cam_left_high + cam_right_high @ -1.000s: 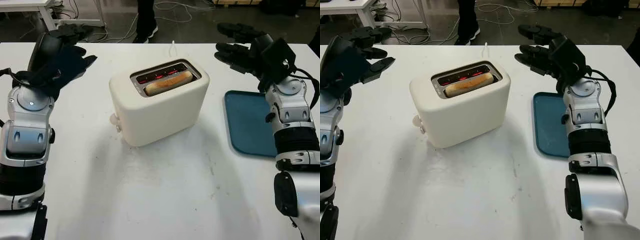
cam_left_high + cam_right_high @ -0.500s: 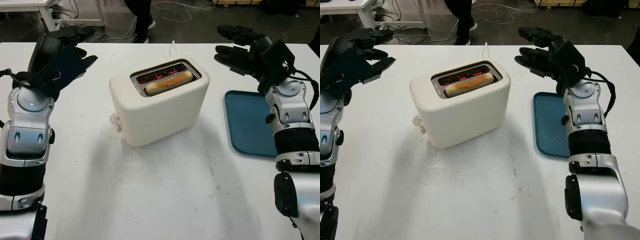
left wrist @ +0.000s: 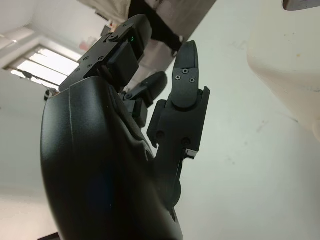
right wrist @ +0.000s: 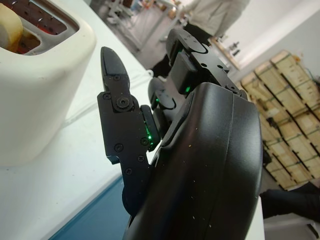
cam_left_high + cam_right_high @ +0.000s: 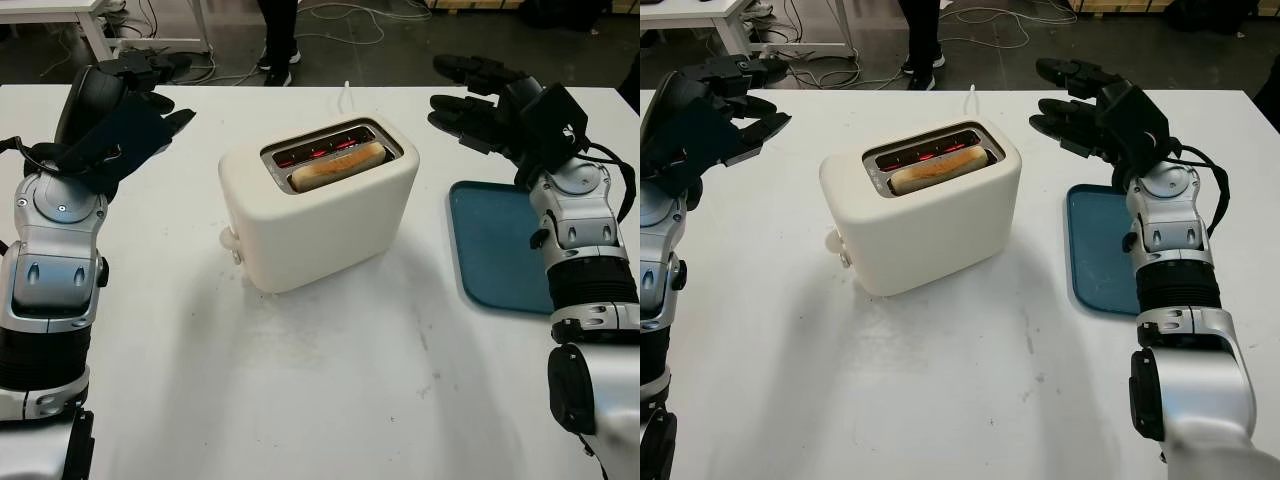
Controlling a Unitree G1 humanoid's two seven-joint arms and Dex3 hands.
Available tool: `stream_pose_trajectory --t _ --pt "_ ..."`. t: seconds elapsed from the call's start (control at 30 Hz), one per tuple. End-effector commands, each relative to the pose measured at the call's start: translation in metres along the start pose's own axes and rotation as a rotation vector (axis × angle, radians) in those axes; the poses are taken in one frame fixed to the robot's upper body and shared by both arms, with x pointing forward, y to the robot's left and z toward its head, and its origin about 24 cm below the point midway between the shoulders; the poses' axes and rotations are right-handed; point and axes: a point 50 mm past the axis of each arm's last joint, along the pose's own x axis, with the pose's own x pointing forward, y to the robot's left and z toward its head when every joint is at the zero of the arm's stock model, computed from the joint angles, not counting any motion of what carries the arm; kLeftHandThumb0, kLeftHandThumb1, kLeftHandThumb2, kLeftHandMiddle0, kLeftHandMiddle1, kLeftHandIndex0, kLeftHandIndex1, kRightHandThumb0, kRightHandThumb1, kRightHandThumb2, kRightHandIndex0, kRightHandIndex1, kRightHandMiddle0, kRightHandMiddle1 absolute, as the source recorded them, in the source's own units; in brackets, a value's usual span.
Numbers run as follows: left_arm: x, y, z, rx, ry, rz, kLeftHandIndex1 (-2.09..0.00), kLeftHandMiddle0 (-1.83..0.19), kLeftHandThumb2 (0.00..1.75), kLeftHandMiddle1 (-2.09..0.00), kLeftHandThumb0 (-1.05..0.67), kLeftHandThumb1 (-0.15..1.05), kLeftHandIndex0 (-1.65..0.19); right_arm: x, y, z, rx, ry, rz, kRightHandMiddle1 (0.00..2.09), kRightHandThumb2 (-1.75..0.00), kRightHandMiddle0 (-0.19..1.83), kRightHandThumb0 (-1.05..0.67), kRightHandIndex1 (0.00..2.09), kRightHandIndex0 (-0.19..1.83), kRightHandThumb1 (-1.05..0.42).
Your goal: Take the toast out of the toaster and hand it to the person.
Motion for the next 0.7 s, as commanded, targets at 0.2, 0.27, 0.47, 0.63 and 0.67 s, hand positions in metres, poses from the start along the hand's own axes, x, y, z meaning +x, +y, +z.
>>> stream_pose_trajectory --t 0.2,0.27,0.47,0.63,0.67 --pt "-0.0016 0.0010 0.0014 -0.024 0.003 0.004 -0.06 -0.34 0.18 -0.83 -0.29 0.92 -0.60 0.0016 0.0023 0.0001 0.006 -0.020 0.011 0.01 -0.02 0.52 -0.43 0.02 0.59 -0.92" --pt "-0.0014 0.0009 0.0009 -0.023 0.003 0.004 -0.06 -0.34 0.19 -0.83 -0.28 0.92 -0.60 0.0013 0.0021 -0.0003 0.001 -0.018 0.012 0.01 -0.01 0.52 -0.44 0.02 0.59 -0.92" --pt "-0.0013 0.0008 0.0004 -0.028 0.007 0.002 -0.06 -0.34 0.18 -0.84 -0.29 0.92 -0.61 0.0020 0.0027 -0.0027 0.008 -0.018 0.017 0.02 -0.01 0.54 -0.49 0.03 0.61 -0.91" --pt "-0.0013 -0.0005 0.0006 -0.048 0.016 -0.002 -0.05 -0.32 0.20 -0.83 -0.29 0.92 -0.60 0.0024 0.0035 -0.0027 0.004 -0.015 0.014 0.02 0.00 0.54 -0.49 0.03 0.61 -0.91" --pt "-0.0013 -0.0007 0.0007 -0.053 0.018 -0.003 -0.05 -0.31 0.20 -0.83 -0.29 0.92 -0.59 0.0025 0.0037 -0.0025 0.002 -0.014 0.014 0.02 0.00 0.54 -0.49 0.02 0.60 -0.91"
